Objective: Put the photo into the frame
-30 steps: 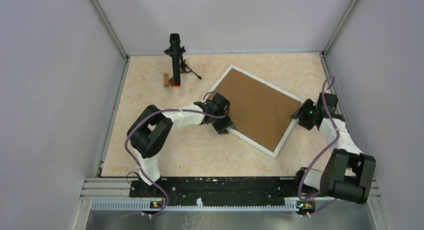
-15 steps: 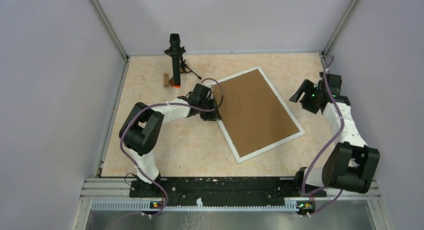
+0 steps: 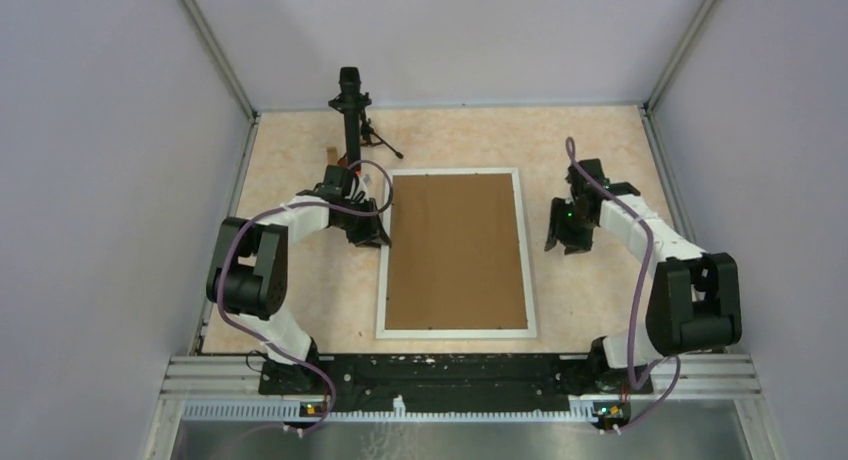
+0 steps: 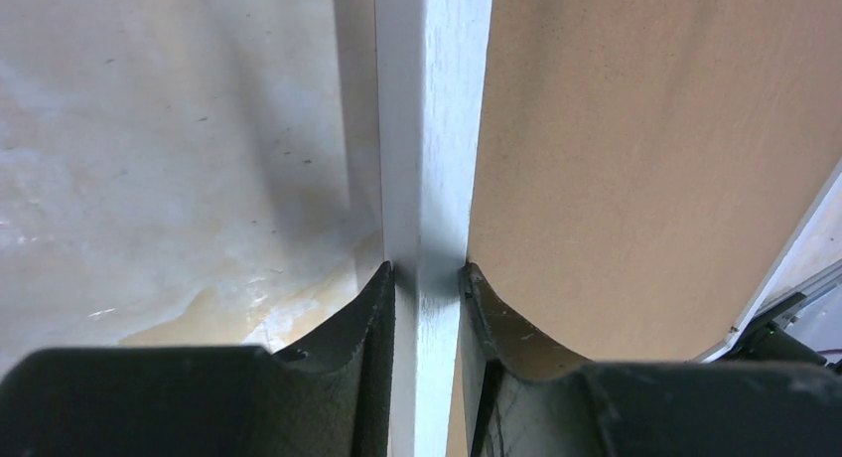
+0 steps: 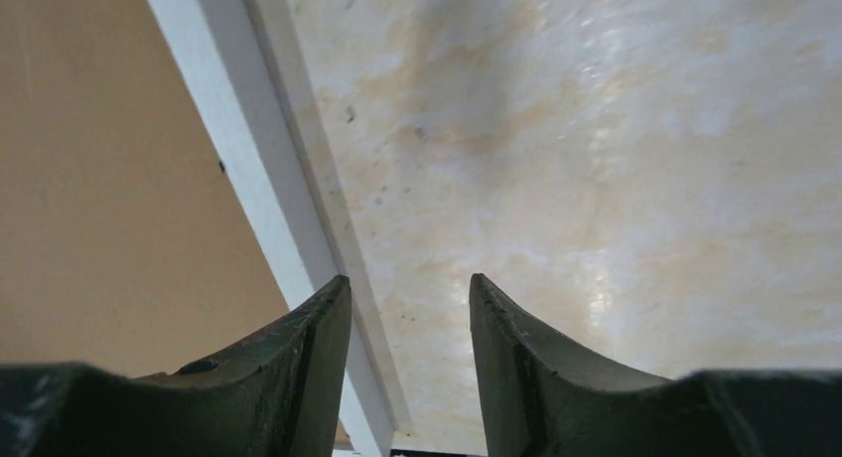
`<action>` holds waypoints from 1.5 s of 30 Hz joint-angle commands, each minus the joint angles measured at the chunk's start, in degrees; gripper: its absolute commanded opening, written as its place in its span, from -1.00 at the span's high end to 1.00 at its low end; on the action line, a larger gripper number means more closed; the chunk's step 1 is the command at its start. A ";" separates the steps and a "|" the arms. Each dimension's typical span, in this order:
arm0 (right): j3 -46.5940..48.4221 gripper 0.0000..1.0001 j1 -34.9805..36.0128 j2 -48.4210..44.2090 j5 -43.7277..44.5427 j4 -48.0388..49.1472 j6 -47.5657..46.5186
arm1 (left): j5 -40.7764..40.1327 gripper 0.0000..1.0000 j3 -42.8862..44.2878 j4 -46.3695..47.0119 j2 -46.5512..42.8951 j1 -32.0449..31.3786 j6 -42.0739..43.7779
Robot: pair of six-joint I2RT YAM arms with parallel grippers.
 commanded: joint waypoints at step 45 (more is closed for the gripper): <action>-18.52 0.61 26.43 -3.21 -1.53 2.45 19.35 | -11.07 1.00 -7.42 -7.95 4.22 4.34 3.67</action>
